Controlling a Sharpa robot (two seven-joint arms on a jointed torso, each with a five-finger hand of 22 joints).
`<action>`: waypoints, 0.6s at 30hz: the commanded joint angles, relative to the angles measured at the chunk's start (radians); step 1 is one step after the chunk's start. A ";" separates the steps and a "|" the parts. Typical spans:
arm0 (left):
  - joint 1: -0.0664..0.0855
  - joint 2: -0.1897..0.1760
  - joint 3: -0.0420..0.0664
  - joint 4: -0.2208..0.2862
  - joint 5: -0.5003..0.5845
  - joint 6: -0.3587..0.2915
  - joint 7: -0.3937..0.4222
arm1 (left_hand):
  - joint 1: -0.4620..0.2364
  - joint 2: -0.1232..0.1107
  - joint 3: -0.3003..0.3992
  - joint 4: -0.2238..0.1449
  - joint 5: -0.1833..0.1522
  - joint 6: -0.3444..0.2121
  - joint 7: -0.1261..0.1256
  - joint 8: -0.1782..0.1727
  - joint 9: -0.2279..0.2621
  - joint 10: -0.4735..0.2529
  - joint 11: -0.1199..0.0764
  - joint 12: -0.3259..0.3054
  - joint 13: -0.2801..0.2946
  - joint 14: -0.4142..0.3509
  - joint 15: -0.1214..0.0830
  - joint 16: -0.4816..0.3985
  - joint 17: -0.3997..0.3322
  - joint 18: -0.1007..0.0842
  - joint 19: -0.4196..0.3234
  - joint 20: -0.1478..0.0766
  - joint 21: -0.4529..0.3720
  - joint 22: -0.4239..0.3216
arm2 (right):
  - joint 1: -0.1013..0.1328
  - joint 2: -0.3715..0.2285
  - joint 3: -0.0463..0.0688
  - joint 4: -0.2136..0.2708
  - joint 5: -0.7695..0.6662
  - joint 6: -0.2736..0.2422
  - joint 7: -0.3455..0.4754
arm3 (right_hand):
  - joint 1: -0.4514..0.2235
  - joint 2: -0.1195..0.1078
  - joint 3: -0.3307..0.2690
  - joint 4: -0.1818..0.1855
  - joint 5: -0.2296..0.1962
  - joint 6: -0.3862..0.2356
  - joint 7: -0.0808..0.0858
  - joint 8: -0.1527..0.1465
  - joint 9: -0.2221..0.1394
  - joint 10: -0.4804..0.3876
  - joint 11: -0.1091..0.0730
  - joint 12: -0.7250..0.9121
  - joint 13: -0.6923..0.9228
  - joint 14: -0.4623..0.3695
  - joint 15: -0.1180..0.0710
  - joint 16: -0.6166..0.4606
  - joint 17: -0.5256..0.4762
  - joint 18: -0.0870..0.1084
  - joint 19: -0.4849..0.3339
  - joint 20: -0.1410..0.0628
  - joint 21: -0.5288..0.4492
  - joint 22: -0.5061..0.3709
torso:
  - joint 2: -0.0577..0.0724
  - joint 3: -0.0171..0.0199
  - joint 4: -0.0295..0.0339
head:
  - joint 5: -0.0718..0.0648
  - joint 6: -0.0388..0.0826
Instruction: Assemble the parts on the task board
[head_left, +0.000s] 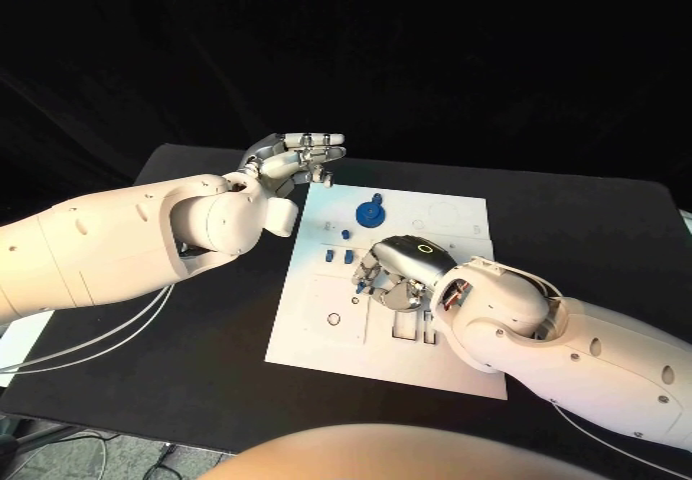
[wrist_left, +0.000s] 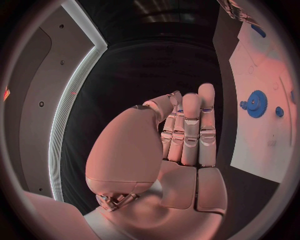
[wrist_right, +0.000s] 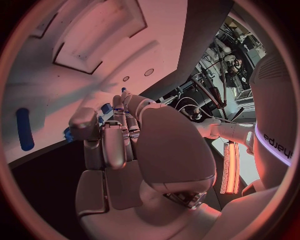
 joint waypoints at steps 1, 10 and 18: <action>0.000 0.002 0.001 0.001 -0.016 0.016 0.005 | 0.006 0.003 0.001 -0.005 0.007 -0.007 0.002 0.005 -0.001 -0.007 0.002 0.005 0.001 -0.006 0.000 -0.006 -0.001 0.010 -0.005 0.000 0.004 0.001 | -0.003 0.008 -0.003 -0.011 0.004 0.037 0.017 | -0.010 0.001 0.003 -0.003 0.004 -0.003 0.007 0.001 0.002 -0.001 0.003 -0.003 -0.001 0.050 0.007 0.001 -0.002 -0.008 -0.005 0.003 -0.003 -0.002 | 0.000 0.0005 0.0002 | 0.002 -0.004; 0.000 0.004 0.001 0.000 -0.019 0.017 0.003 | 0.006 0.003 0.001 -0.005 0.007 -0.007 0.002 0.005 -0.001 -0.007 0.002 0.005 0.001 -0.006 0.000 -0.006 -0.001 0.010 -0.005 0.000 0.004 0.001 | -0.006 0.019 -0.007 -0.018 0.002 0.050 0.018 | -0.011 0.001 0.003 -0.004 0.005 -0.004 0.008 0.001 0.002 -0.002 0.004 -0.003 -0.002 0.050 0.008 0.001 -0.001 -0.008 -0.005 0.003 -0.004 -0.003 | -0.001 0.0014 -0.0006 | 0.007 -0.009; 0.000 0.004 0.001 -0.006 -0.020 0.021 -0.007 | 0.005 0.004 0.002 -0.006 0.007 -0.008 0.002 0.006 -0.001 -0.008 0.003 0.006 0.000 -0.007 0.000 -0.006 -0.002 0.010 -0.006 0.000 0.005 0.002 | -0.011 0.017 -0.008 -0.007 -0.004 0.067 0.011 | -0.012 0.001 0.003 -0.004 0.006 -0.004 0.008 0.001 0.002 -0.002 0.004 -0.003 -0.002 0.049 0.008 0.000 -0.003 -0.008 -0.005 0.003 -0.004 -0.003 | -0.001 0.0013 -0.0011 | 0.010 -0.011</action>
